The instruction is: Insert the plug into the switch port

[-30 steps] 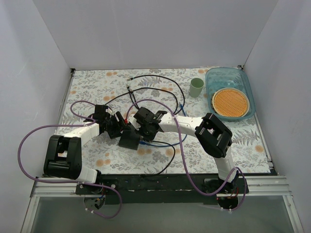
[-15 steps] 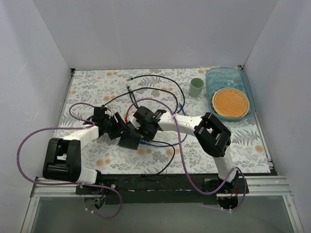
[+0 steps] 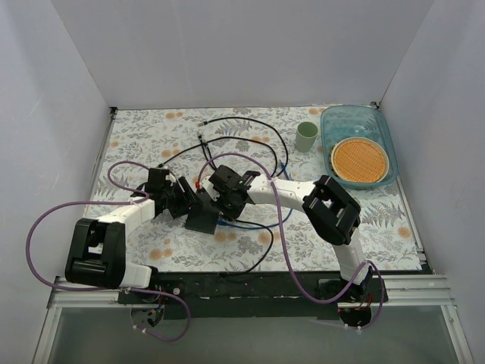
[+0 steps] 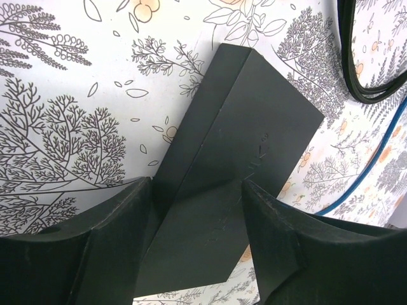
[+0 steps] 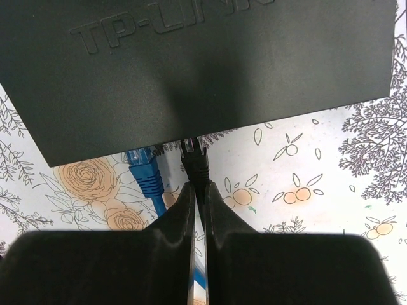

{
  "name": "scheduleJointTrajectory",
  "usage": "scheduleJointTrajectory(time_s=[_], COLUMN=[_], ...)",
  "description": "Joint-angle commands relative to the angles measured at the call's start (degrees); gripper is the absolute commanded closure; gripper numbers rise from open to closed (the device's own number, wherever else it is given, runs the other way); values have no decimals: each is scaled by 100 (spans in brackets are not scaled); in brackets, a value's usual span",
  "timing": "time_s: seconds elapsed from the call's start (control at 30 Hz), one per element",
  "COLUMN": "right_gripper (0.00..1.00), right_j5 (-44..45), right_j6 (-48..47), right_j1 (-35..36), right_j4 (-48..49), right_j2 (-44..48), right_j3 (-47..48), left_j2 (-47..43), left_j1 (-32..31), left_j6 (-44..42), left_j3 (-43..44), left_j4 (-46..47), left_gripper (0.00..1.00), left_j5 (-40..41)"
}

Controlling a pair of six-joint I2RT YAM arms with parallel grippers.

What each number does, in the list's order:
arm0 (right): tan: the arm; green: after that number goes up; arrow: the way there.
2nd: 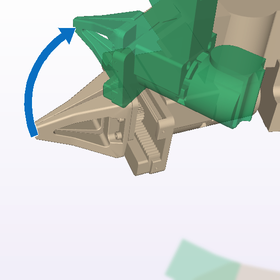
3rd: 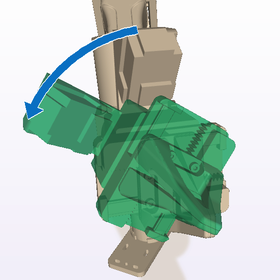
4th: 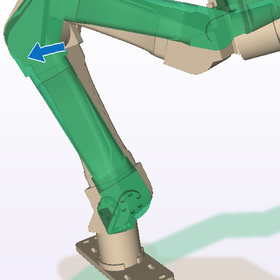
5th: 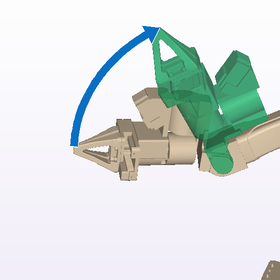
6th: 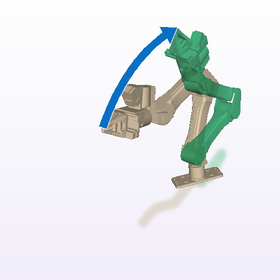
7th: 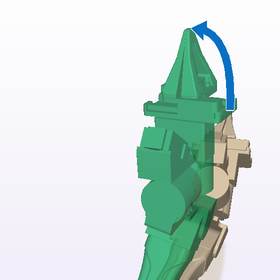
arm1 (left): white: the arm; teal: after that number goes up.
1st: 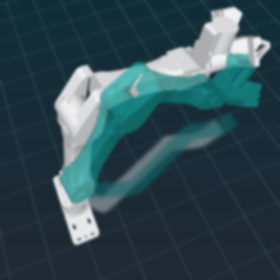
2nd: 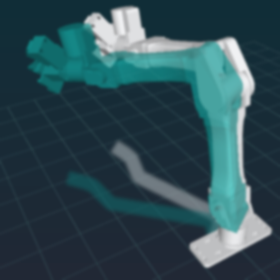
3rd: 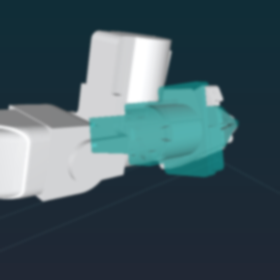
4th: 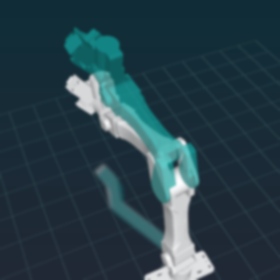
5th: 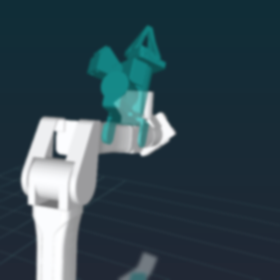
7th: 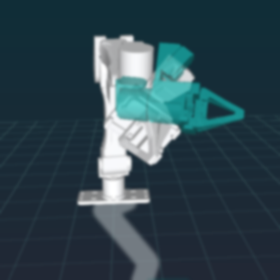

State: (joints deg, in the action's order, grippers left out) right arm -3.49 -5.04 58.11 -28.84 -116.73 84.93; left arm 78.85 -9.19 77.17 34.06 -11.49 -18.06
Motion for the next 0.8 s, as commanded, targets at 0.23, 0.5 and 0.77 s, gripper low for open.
scheduleJointTrajectory(time_s=[0.23, 0.5, 0.77], right_gripper=[99, 99, 99], right_j5=[-601, -688, -1022], right_j6=[161, 117, 135], right_j1=[96, 87, 87], right_j4=[1654, 1513, 1451], right_j2=[54, -104, -377], right_j3=[928, 1342, 1334], left_j2=[-186, -168, -177], left_j1=[-619, -847, -944], left_j6=[483, 536, 492], left_j3=[-163, -137, -58], left_j4=[-117, -100, 67], left_gripper=[46, 47, 46], left_j5=[-848, -778, -874])
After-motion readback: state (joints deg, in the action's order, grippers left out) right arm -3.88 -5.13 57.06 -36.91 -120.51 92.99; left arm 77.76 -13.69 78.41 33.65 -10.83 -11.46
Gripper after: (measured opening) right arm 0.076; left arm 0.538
